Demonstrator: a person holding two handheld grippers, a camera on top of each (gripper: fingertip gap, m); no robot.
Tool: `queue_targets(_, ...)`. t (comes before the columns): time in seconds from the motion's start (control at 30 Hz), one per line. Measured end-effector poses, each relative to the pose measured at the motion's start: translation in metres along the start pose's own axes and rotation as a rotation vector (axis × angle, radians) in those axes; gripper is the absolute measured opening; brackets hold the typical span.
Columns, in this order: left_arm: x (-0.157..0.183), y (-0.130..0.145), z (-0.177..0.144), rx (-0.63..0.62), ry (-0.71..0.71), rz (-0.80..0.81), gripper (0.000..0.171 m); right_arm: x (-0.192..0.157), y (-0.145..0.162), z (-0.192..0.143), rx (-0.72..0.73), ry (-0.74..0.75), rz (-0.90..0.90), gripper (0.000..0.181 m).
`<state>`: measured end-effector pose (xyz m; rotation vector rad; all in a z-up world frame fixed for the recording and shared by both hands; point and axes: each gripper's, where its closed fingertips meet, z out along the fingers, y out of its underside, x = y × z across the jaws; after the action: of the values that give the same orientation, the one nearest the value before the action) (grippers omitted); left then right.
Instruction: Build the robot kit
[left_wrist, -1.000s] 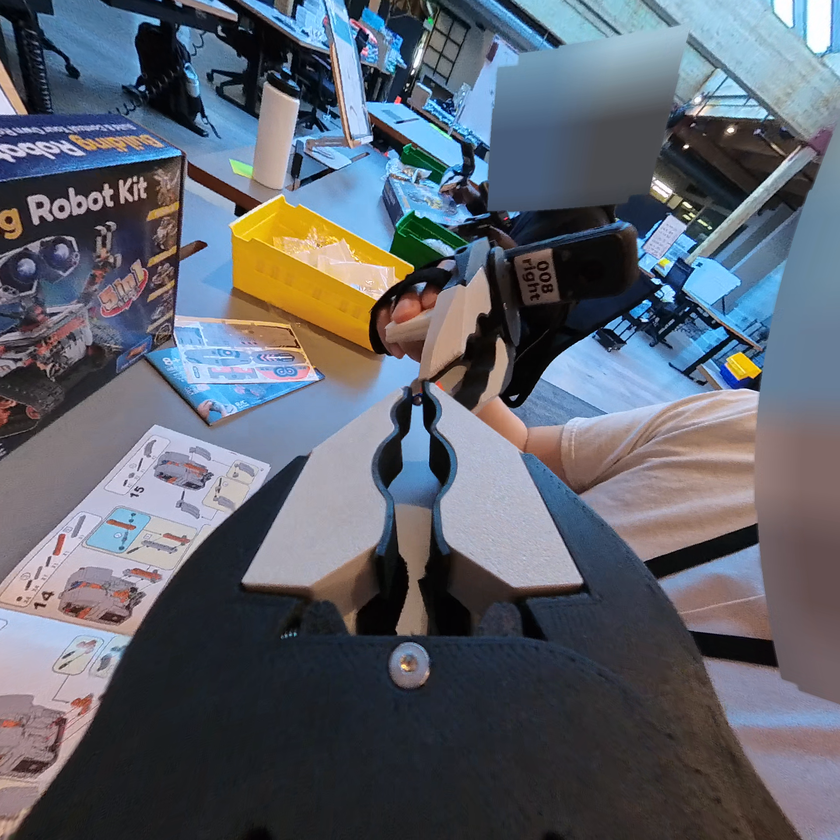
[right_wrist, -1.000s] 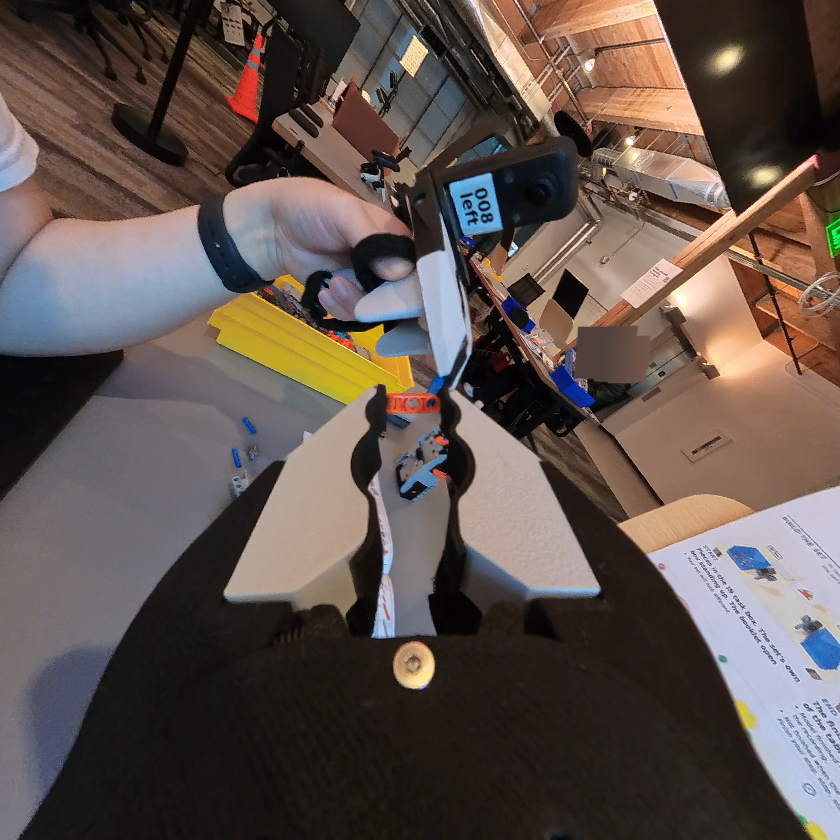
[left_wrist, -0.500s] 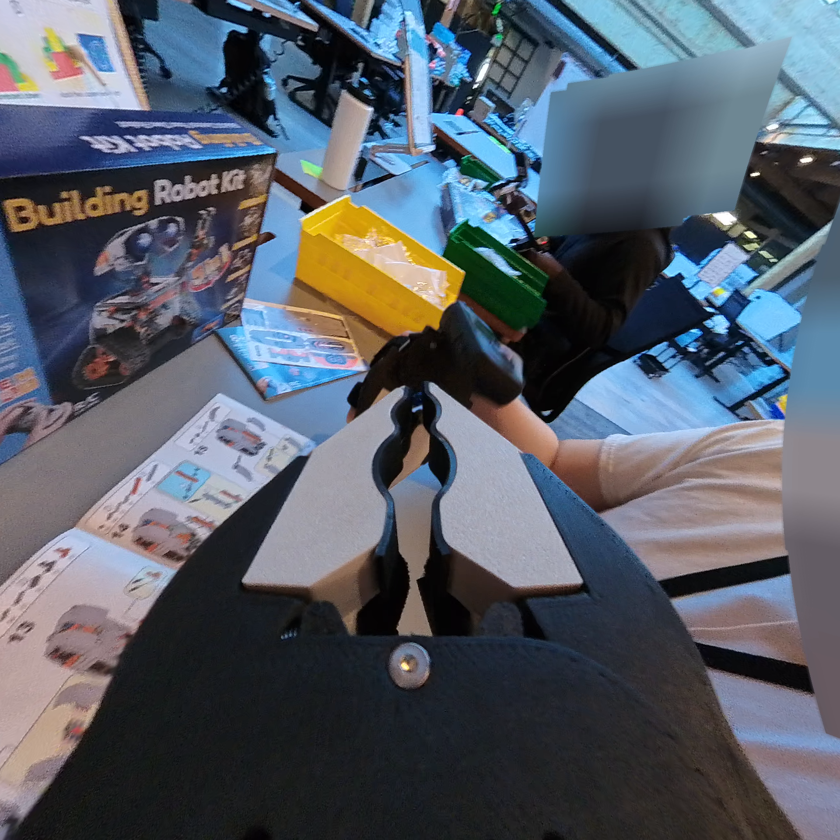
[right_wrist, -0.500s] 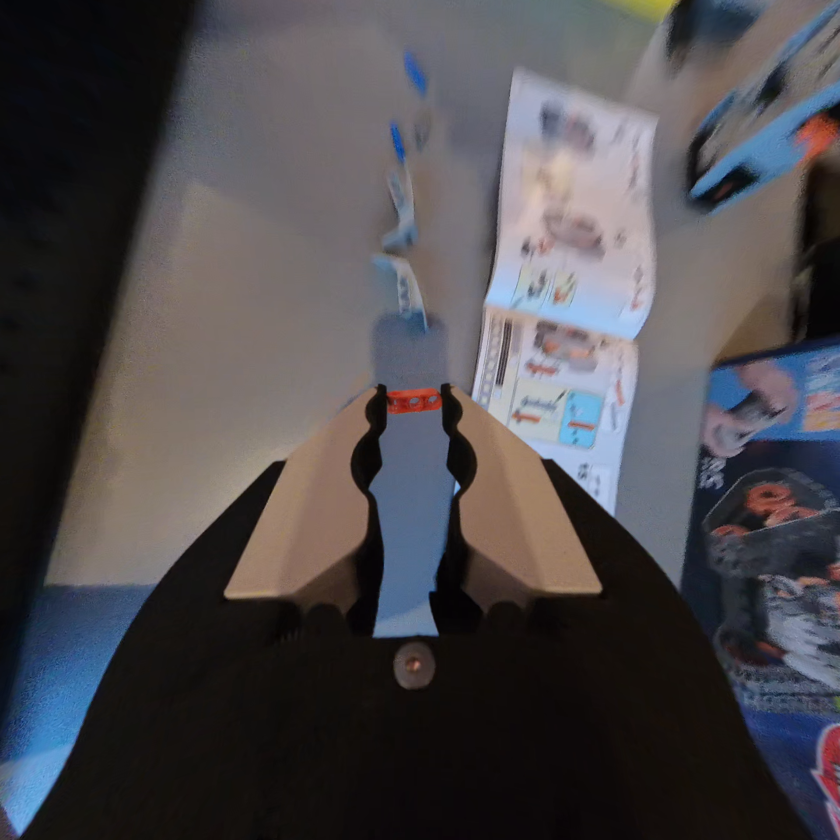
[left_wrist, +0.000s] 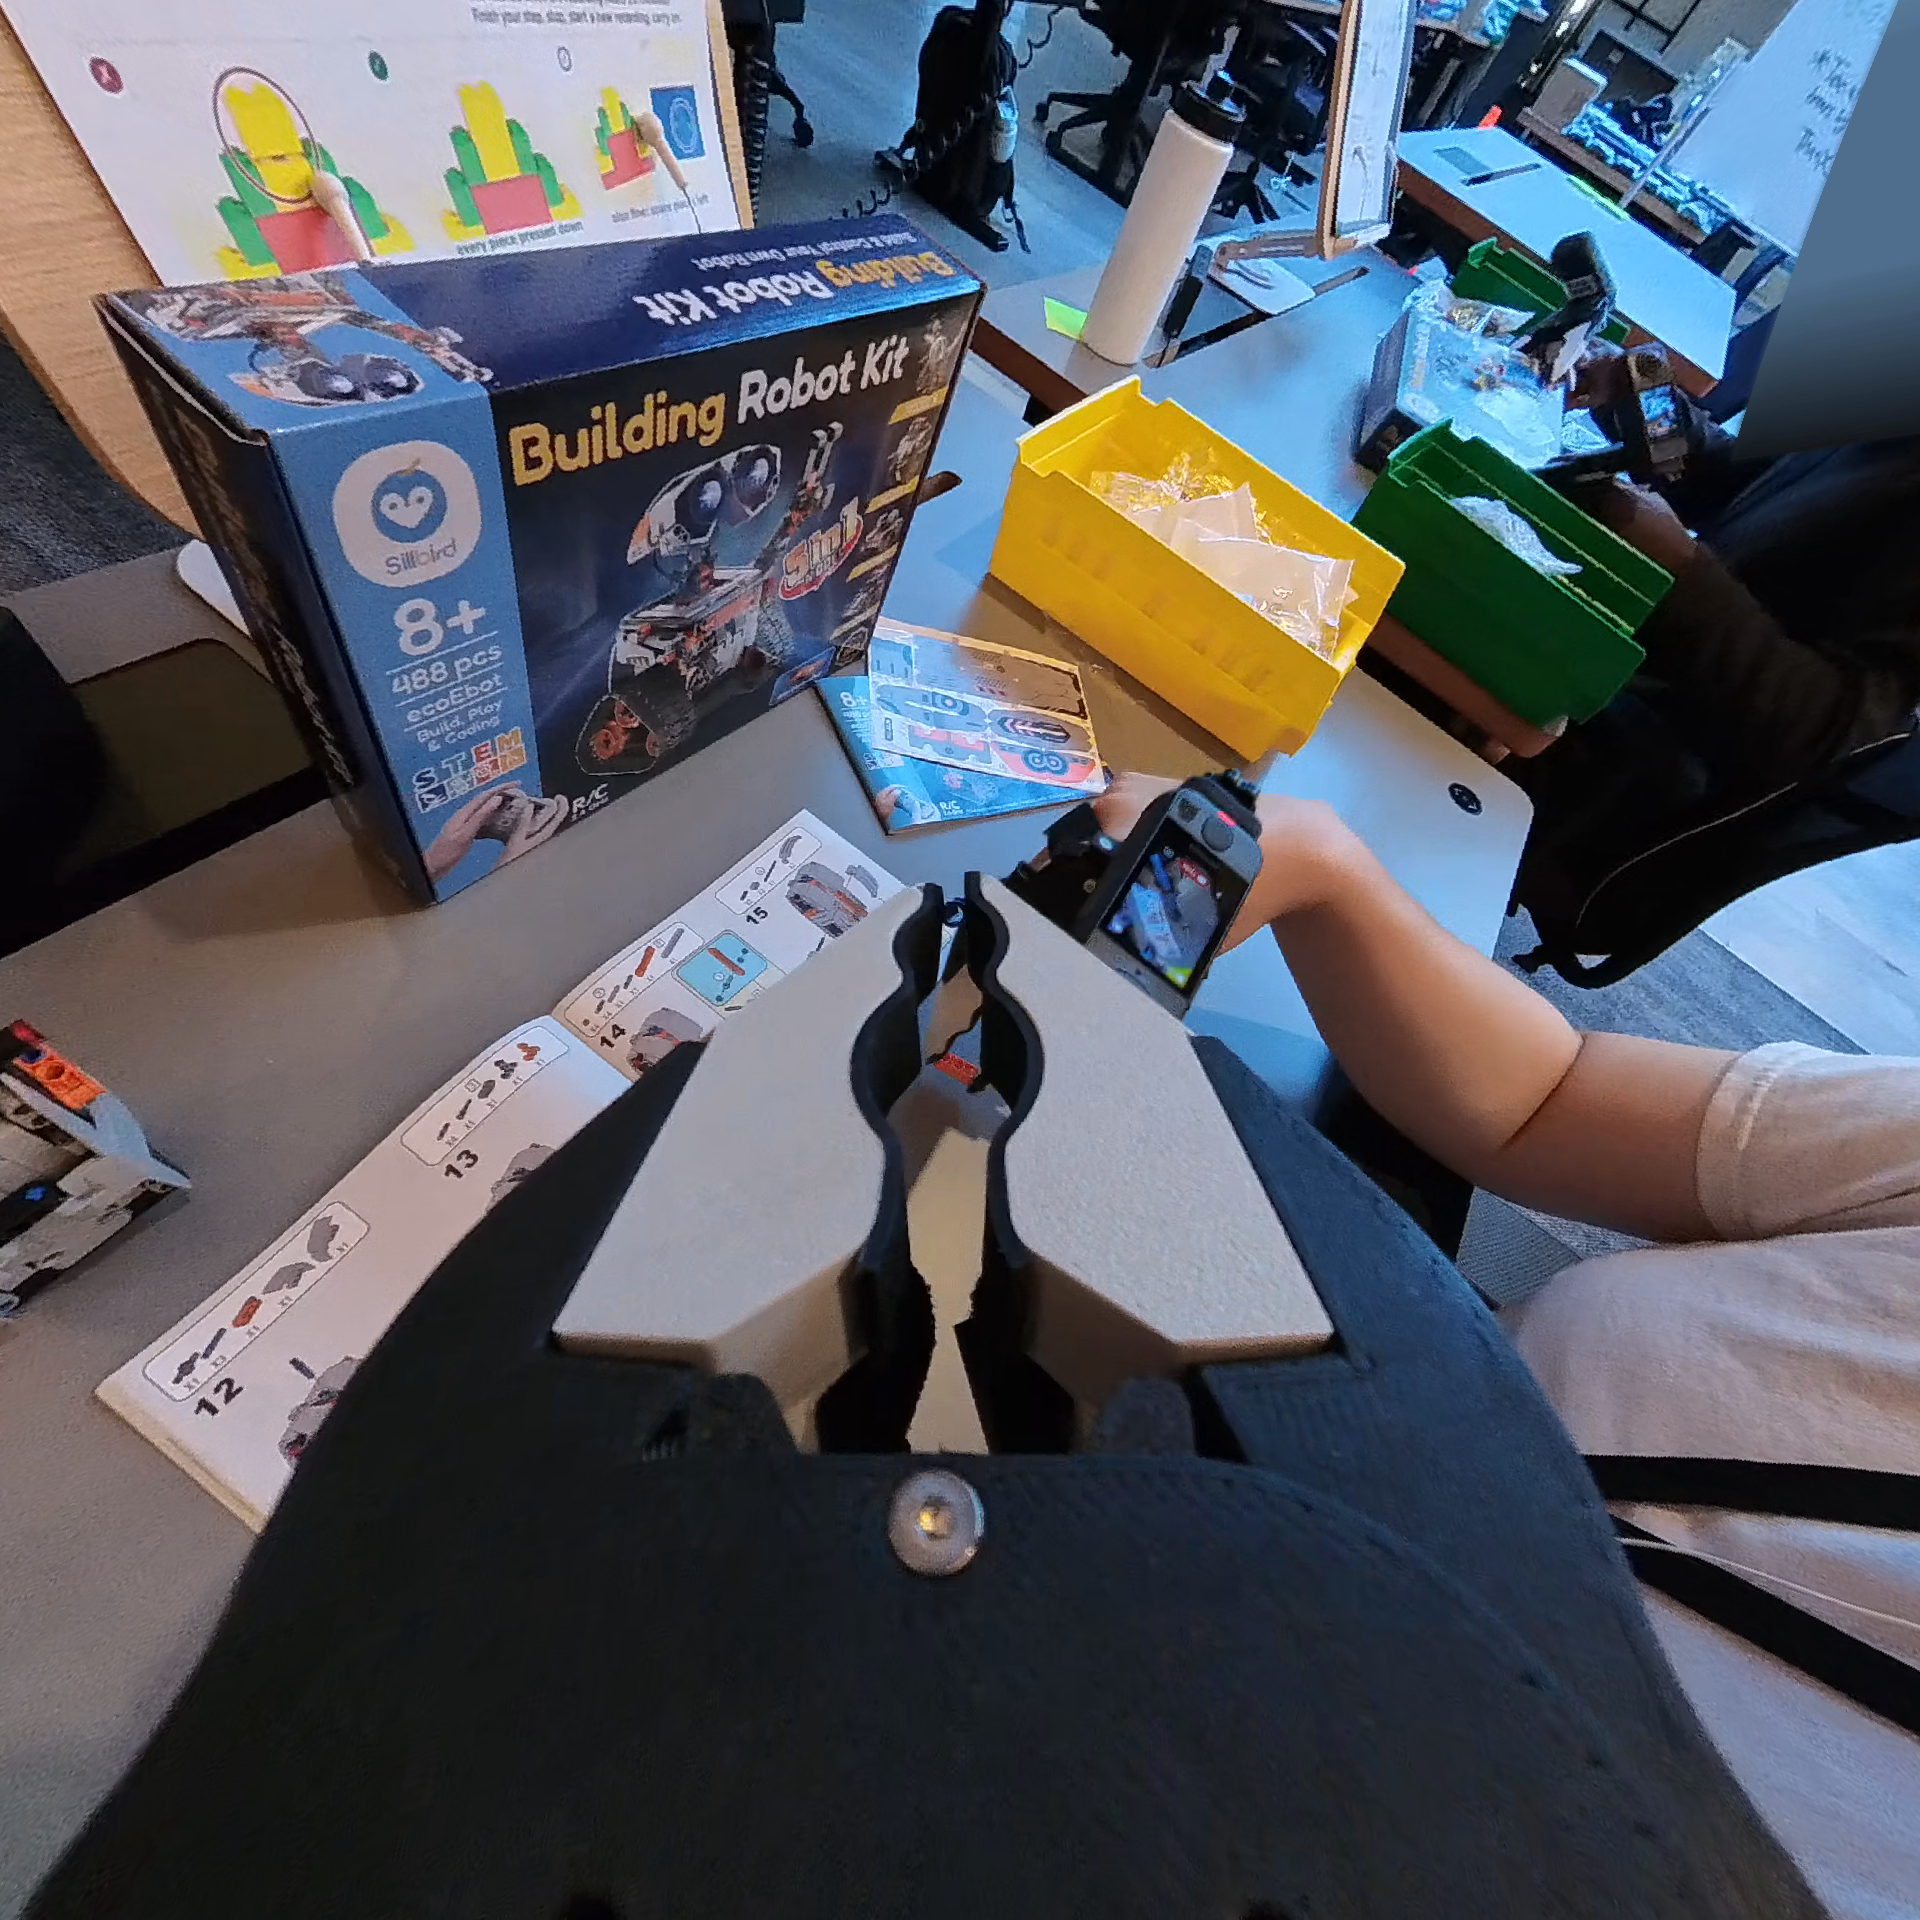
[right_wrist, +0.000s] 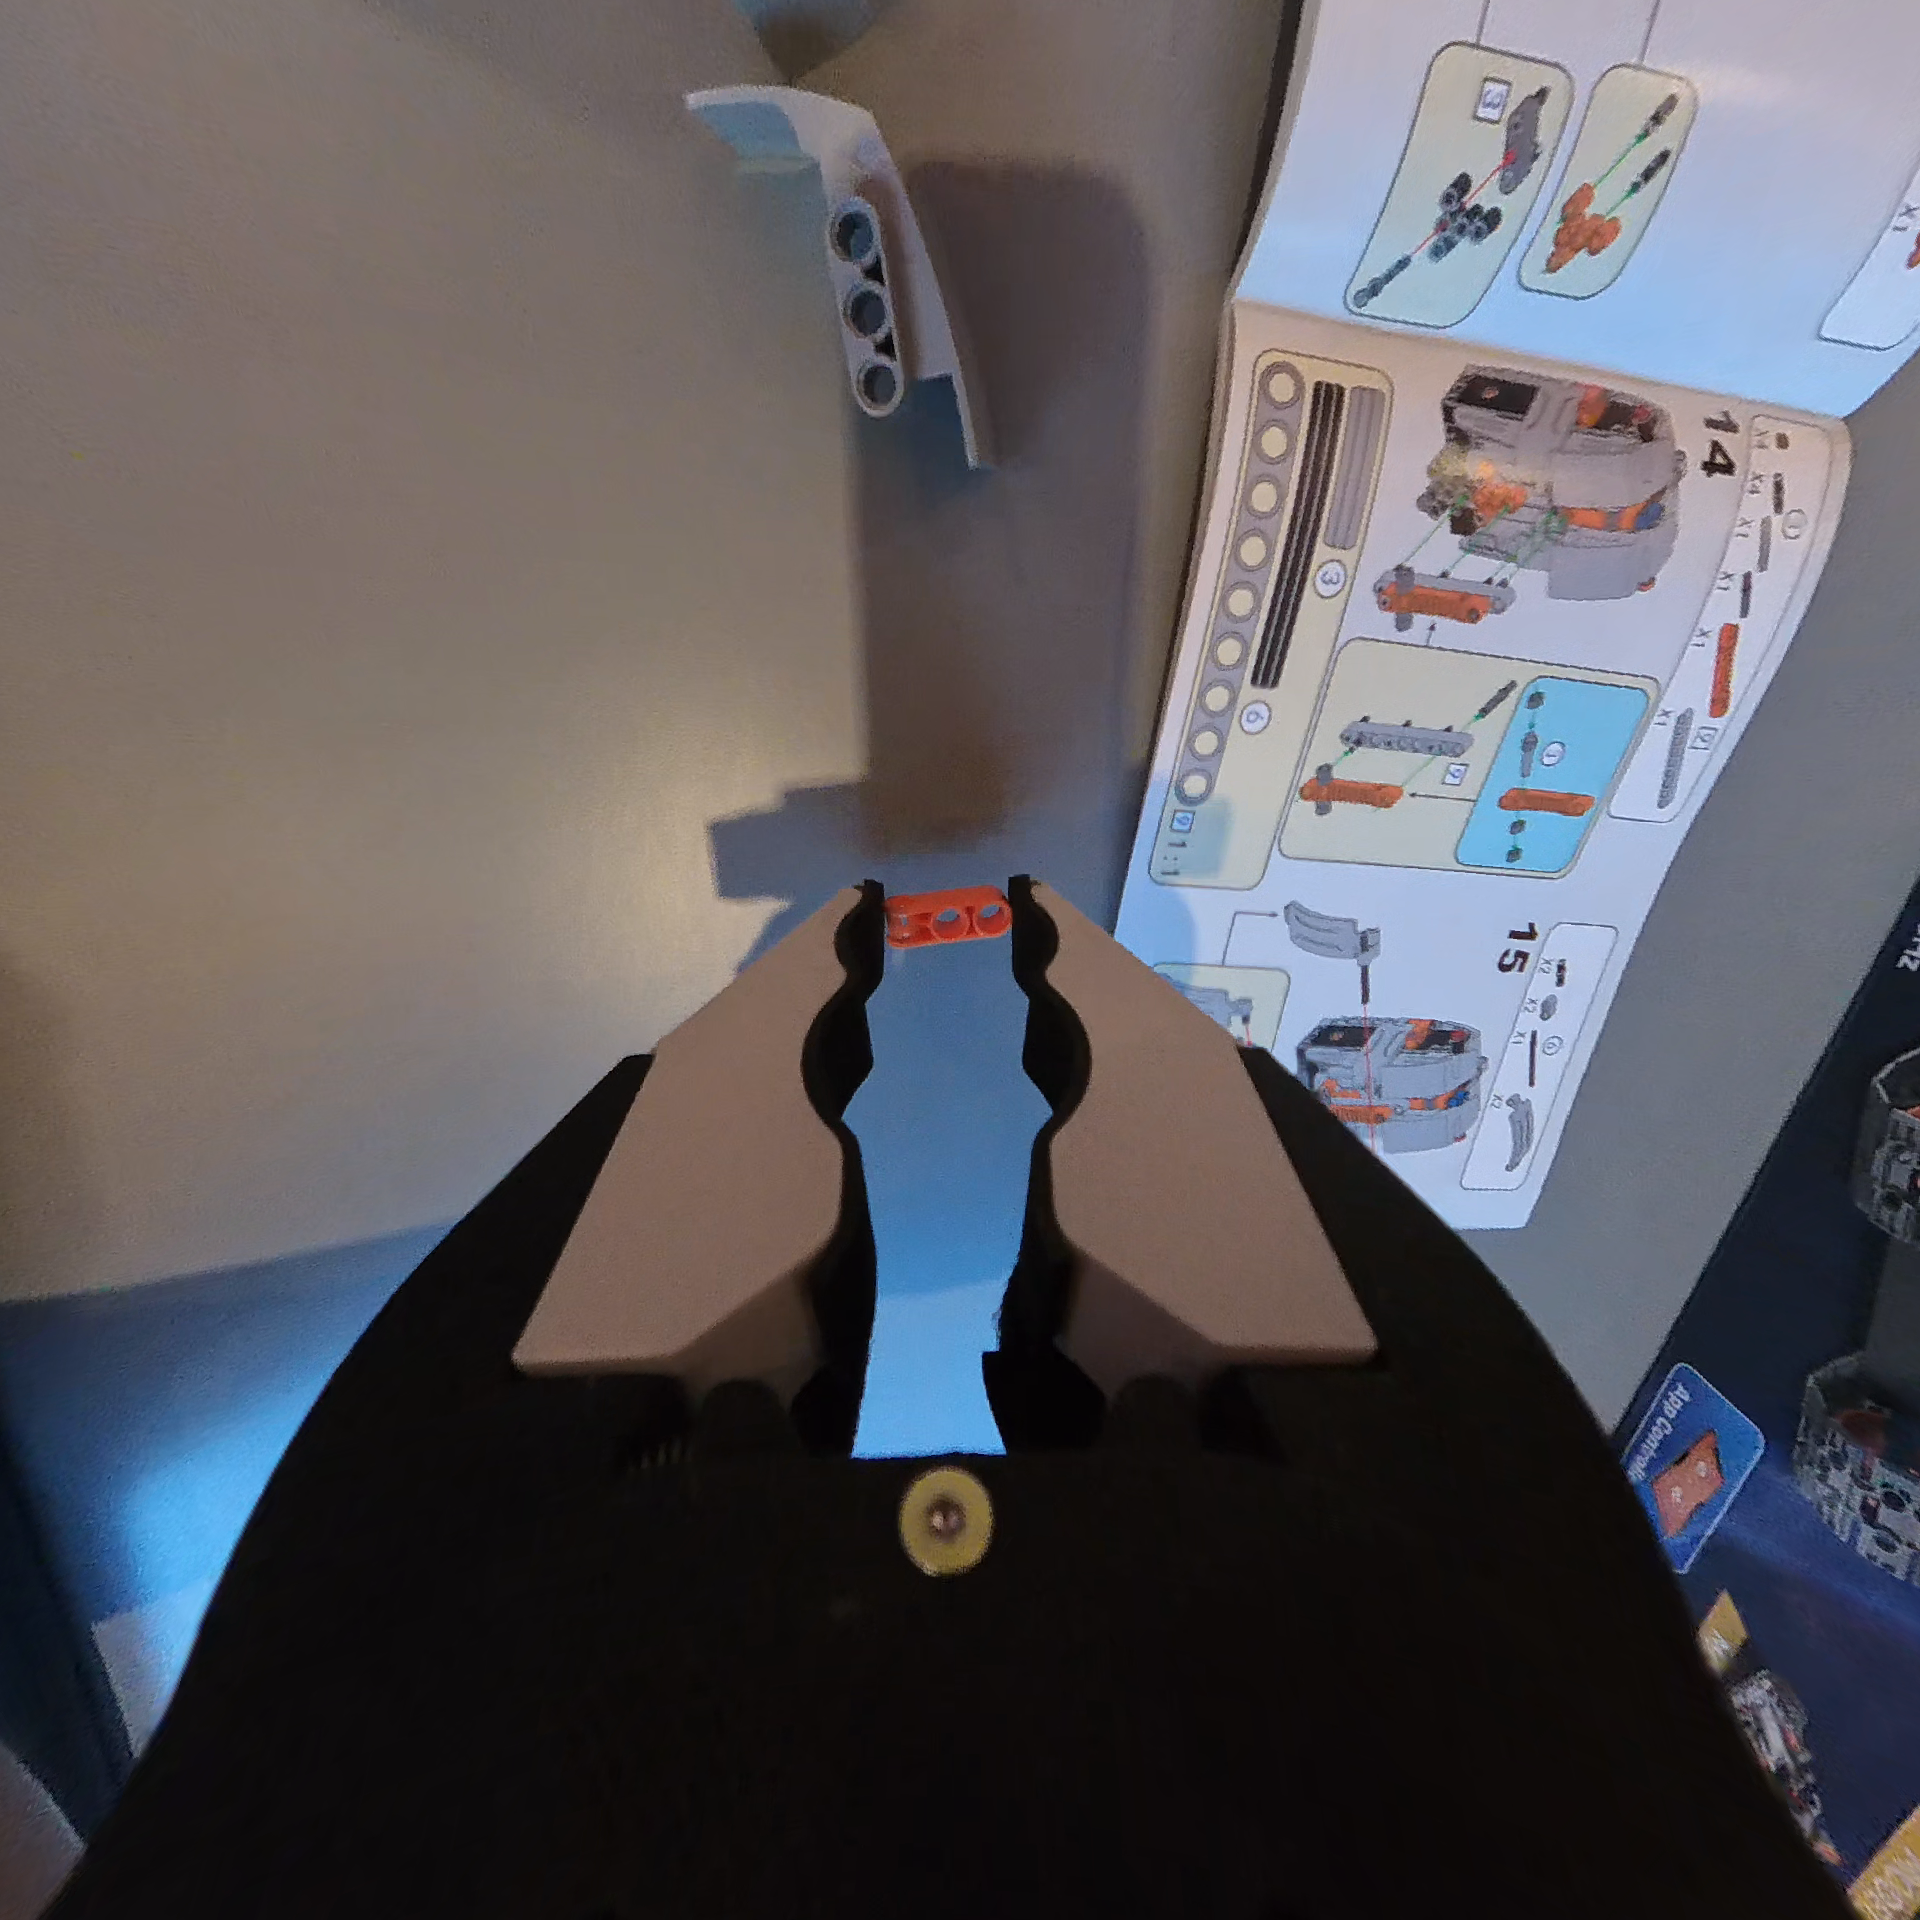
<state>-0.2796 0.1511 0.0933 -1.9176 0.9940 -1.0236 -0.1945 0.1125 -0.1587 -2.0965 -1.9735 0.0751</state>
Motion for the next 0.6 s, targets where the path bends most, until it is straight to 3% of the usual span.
queue_targets(0.6, 0.0044, 0.0001, -0.0023, -0.002, 0.011, 0.006, 0.002, -0.0046, -0.0044, 0.0056, 0.016, -0.035, 0.025, 0.024)
